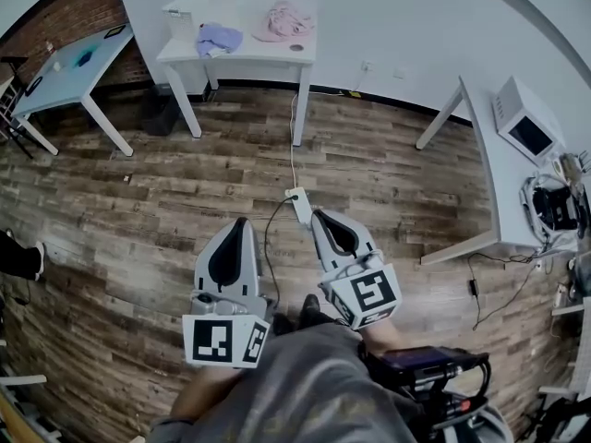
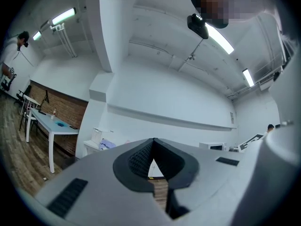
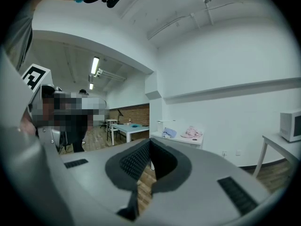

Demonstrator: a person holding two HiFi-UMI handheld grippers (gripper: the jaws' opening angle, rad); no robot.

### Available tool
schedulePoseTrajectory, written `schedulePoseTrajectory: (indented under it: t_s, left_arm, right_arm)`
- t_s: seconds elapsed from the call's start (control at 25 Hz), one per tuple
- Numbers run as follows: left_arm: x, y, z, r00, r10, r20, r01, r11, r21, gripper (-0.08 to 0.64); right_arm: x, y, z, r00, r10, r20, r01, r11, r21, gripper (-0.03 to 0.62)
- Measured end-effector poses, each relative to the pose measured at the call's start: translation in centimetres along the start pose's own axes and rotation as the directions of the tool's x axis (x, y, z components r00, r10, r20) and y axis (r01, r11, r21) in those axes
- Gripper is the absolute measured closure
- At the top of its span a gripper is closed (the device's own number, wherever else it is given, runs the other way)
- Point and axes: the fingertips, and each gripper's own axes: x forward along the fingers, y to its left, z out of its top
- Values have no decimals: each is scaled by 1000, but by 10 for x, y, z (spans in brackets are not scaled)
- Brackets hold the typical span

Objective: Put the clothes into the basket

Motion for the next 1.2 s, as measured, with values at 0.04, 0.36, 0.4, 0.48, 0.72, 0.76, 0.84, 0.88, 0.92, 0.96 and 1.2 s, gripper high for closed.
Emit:
schedulePoseTrajectory:
  t_s: [0.04,0.36,0.4,0.48,0.72,0.76,0.84,0.88,0.92,0.96,1.2]
  left_arm:
    - [1,3,0,1000,2,1,-2,1000,1,552]
    - [31,24,-13,999,27,-26,-26,999,27,552]
    - [39,29,-15,999,29,-29,-28,999,34,552]
    - [61,37,-18,999,31,-33,-29,998,56,552]
    - [151,61,-16,998,52,-28,-49,993,107,552]
    - [167,63,-17,998,57,-32,-53,993,108,552]
    - [197,68,-19,997,67,-42,-62,992,108,552]
    - [211,70,-20,996,72,-46,-67,992,106,552]
    - [224,72,-21,996,76,-50,-70,992,106,552]
    - [237,73,-22,996,78,-54,-72,992,106,552]
    - [293,83,-21,994,99,-43,-94,990,109,552]
  right_arm:
    - [2,0,1,1000,-3,3,3,1000,3,586]
    - [33,-23,-7,1000,-4,20,3,999,52,583]
    - [41,-29,-10,1000,-7,17,6,999,51,583]
    - [58,-46,-12,1000,-23,16,23,999,46,583]
    - [125,-128,2,996,-82,37,81,996,27,583]
    - [136,-140,5,996,-86,29,85,996,30,583]
    - [159,-160,9,997,-75,15,74,997,33,583]
    - [171,-167,10,998,-61,23,60,998,32,583]
    - [182,-174,12,998,-47,34,46,998,30,583]
    - [193,-181,14,999,-36,41,34,999,29,583]
    - [242,-212,23,1000,14,-5,-14,999,32,583]
